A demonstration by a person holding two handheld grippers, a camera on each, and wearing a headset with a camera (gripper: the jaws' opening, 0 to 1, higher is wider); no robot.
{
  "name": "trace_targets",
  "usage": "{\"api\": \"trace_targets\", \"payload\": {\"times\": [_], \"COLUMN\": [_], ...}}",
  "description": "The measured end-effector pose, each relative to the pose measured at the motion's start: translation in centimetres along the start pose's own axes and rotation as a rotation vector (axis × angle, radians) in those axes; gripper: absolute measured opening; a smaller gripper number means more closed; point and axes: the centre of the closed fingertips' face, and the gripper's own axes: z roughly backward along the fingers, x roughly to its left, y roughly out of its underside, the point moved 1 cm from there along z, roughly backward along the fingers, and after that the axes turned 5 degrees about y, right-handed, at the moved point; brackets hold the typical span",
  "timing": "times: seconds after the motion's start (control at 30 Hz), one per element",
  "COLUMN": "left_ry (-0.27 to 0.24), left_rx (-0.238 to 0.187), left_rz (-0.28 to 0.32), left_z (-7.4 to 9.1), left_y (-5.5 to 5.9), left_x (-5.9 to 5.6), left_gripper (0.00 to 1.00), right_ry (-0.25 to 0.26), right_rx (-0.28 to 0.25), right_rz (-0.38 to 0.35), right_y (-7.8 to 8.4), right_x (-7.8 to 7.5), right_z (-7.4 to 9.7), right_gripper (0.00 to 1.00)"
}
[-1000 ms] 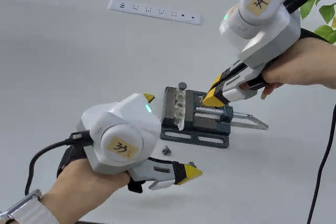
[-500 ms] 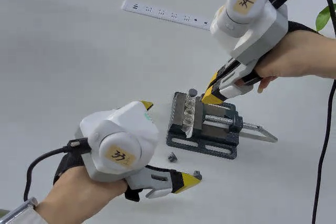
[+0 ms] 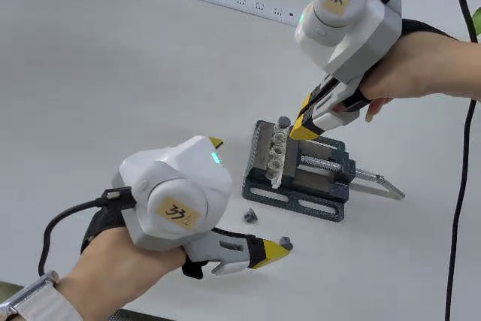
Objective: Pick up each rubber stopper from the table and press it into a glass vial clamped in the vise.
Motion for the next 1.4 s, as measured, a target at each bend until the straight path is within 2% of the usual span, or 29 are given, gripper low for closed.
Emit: {"api": "trace_targets", "payload": {"times": [0.47, 0.9, 1.23, 1.4], "left_ry": [-0.01, -0.007, -0.004, -0.006], "left_rx": [-0.006, -0.003, 0.0, 0.001], "left_rz": [0.007, 0.02, 0.03, 0.033], "left_z": [-0.1, -0.4, -0.4, -0.4], "left_y": [0.2, 0.5, 0.8, 0.9], "left_x": [1.0, 0.9, 0.8, 1.0], "left_gripper": [0.99, 0.99, 0.99, 0.99], "right_ry": [-0.015, -0.023, -0.01, 0.013], "right_rx": [0.016, 0.026, 0.037, 0.052], "right_rz": [0.026, 0.028, 0.045, 0.073], "right_y": [-0.4, -0.5, -0.4, -0.4], "right_x": [-0.1, -0.4, -0.4, -0.3], "right_z": [-1.2, -1.7, -1.8, -1.8], "right_gripper": [0.06, 0.06, 0.06, 0.06]}}
